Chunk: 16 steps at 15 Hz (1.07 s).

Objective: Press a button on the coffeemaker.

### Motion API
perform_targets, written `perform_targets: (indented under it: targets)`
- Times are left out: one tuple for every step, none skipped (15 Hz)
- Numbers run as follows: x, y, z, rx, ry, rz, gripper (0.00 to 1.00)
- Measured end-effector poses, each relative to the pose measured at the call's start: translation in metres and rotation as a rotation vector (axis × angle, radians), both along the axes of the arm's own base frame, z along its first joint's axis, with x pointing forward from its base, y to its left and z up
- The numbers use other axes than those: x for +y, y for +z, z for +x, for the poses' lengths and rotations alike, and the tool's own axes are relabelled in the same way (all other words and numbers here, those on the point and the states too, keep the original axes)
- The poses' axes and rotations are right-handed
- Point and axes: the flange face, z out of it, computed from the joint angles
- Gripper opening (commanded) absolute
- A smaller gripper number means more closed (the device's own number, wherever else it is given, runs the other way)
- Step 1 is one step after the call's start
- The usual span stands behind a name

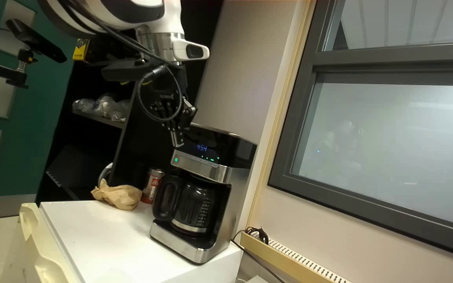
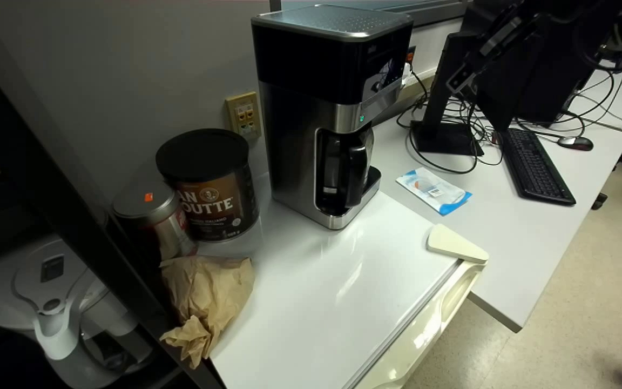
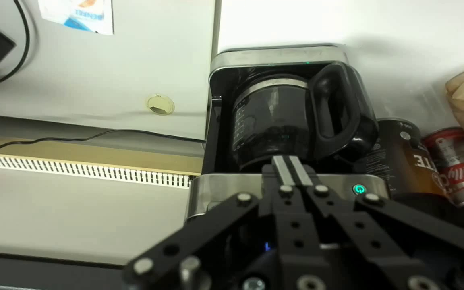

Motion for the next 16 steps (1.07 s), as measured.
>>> perform_targets:
  targets:
    - [-0.002,0.005,-0.008,-0.001,0.017,-0.020,0.00]
    - [-0.003,0.009,-0.016,-0.002,0.034,-0.041,0.00]
    - [-0.005,0.013,-0.024,-0.004,0.052,-0.065,0.00]
    - [-0.007,0.016,-0.030,-0.006,0.070,-0.089,0.00]
    - [-0.008,0.019,-0.036,-0.014,0.089,-0.111,0.00]
    - [-0.009,0.022,-0.042,-0.025,0.107,-0.129,0.00]
    - [-0.010,0.024,-0.047,-0.040,0.122,-0.140,0.00]
    - [-0.010,0.025,-0.051,-0.057,0.135,-0.144,0.00]
    - [-0.010,0.026,-0.055,-0.081,0.147,-0.142,0.00]
    - [-0.009,0.026,-0.058,-0.109,0.157,-0.134,0.00]
    - [-0.008,0.024,-0.062,-0.135,0.166,-0.124,0.00]
    - [-0.007,0.022,-0.066,-0.160,0.174,-0.112,0.00]
    - [-0.007,0.020,-0.069,-0.181,0.180,-0.102,0.00]
    - [-0.006,0.017,-0.073,-0.197,0.185,-0.093,0.00]
    - [-0.006,0.015,-0.076,-0.212,0.189,-0.085,0.00]
    - [-0.006,0.013,-0.079,-0.224,0.193,-0.078,0.00]
